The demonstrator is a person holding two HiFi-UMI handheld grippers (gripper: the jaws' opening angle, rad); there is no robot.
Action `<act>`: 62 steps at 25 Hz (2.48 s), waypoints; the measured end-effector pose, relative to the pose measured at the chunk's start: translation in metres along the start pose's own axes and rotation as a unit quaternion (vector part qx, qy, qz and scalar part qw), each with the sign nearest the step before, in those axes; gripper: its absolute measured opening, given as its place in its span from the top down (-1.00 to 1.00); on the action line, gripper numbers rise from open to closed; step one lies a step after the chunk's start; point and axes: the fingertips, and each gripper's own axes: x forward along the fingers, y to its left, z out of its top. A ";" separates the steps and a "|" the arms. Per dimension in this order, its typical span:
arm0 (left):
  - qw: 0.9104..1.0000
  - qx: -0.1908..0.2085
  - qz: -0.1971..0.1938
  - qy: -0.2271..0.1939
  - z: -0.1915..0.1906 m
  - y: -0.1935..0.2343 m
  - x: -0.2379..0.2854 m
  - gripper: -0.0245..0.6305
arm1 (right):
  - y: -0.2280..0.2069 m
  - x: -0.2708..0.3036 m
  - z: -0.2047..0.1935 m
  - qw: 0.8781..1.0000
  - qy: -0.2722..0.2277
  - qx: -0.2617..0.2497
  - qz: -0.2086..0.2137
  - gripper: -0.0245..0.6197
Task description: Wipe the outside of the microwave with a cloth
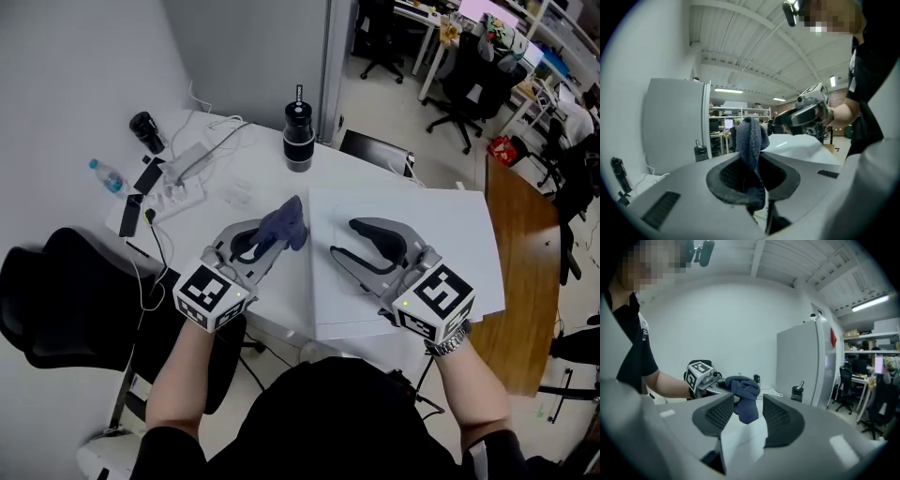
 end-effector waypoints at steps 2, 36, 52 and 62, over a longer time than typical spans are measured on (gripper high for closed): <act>0.999 0.002 -0.035 -0.020 0.017 -0.017 -0.012 0.74 | 0.009 0.008 0.003 0.999 0.001 -0.002 0.032 0.28; 0.998 0.009 -0.059 -0.025 0.041 -0.048 -0.040 0.59 | 0.009 0.031 -0.065 0.977 0.192 0.094 0.011 0.59; 0.998 0.009 -0.055 -0.031 0.047 -0.071 -0.023 0.91 | -0.026 0.008 -0.089 0.966 0.242 0.036 -0.082 0.60; 0.998 0.028 -0.056 -0.020 0.062 -0.105 -0.007 0.91 | -0.066 -0.042 -0.104 0.965 0.228 0.046 -0.120 0.60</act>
